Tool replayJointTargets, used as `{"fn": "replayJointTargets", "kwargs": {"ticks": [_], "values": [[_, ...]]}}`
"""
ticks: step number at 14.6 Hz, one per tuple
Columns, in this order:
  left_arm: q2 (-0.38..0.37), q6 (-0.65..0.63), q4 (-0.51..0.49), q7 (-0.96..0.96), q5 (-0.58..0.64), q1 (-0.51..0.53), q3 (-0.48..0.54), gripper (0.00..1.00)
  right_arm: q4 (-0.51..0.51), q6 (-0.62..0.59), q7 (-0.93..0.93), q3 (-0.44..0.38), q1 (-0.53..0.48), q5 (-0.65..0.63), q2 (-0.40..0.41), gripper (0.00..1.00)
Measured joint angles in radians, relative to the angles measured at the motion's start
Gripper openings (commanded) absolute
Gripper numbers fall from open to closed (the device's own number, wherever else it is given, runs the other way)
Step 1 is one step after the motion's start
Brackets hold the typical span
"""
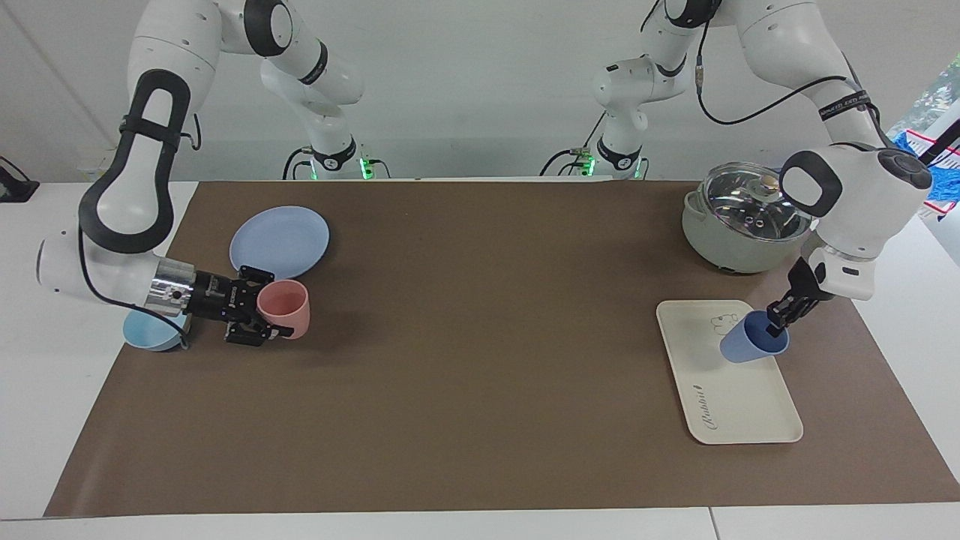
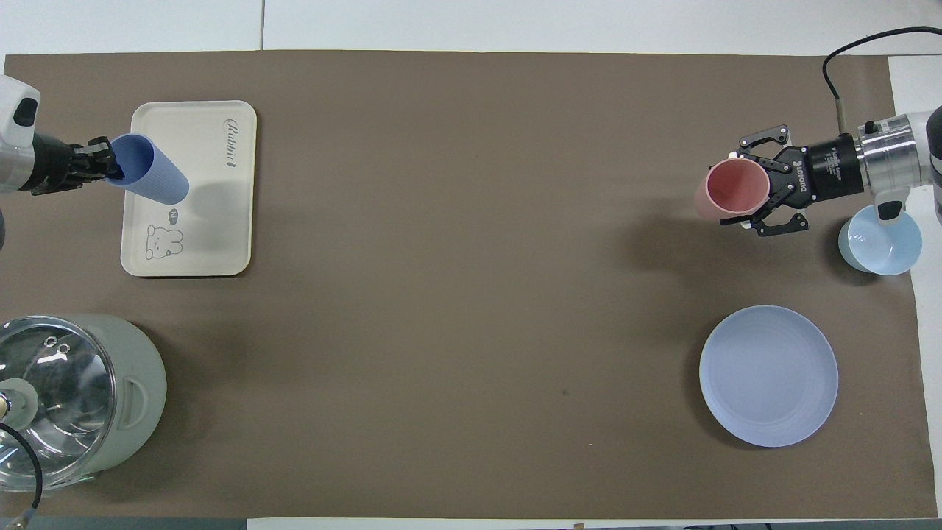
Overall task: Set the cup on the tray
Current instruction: 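Move the blue cup onto the tray while the right gripper returns the pink cup, then lower the blue cup onto the tray and open the left gripper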
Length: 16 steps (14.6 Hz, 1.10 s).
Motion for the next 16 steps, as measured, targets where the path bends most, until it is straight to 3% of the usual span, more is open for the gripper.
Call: {"fn": "replayJointTargets", "kwargs": {"ticks": [4, 7, 8, 9, 10, 14, 16], "values": [[0.001, 0.109, -0.092, 0.001, 0.0, -0.002, -0.008, 0.0, 0.03, -0.085, -0.08, 0.002, -0.056, -0.003, 0.089, 0.0], [0.001, 0.135, -0.105, 0.001, 0.0, -0.002, -0.011, 0.0, 0.161, -0.187, -0.097, 0.003, -0.098, -0.017, 0.2, 0.0], [0.001, 0.138, -0.106, 0.001, 0.0, -0.003, -0.011, 0.26, 0.208, -0.206, -0.097, 0.003, -0.104, -0.021, 0.234, 0.0], [0.001, 0.139, -0.106, 0.001, 0.0, -0.003, -0.011, 0.71, 0.246, -0.213, -0.097, 0.003, -0.105, -0.024, 0.264, 0.0], [0.001, 0.14, -0.106, 0.001, 0.0, -0.004, -0.012, 1.0, 0.279, -0.22, -0.097, 0.004, -0.105, -0.026, 0.291, 0.0], [-0.002, 0.122, -0.093, 0.003, 0.001, -0.017, -0.012, 1.0, 0.358, -0.245, -0.113, 0.007, -0.104, -0.063, 0.355, 0.0], [-0.011, -0.011, -0.024, 0.03, 0.026, -0.034, -0.013, 1.0, 0.361, -0.245, -0.154, 0.007, -0.104, -0.081, 0.36, 0.0]]}}
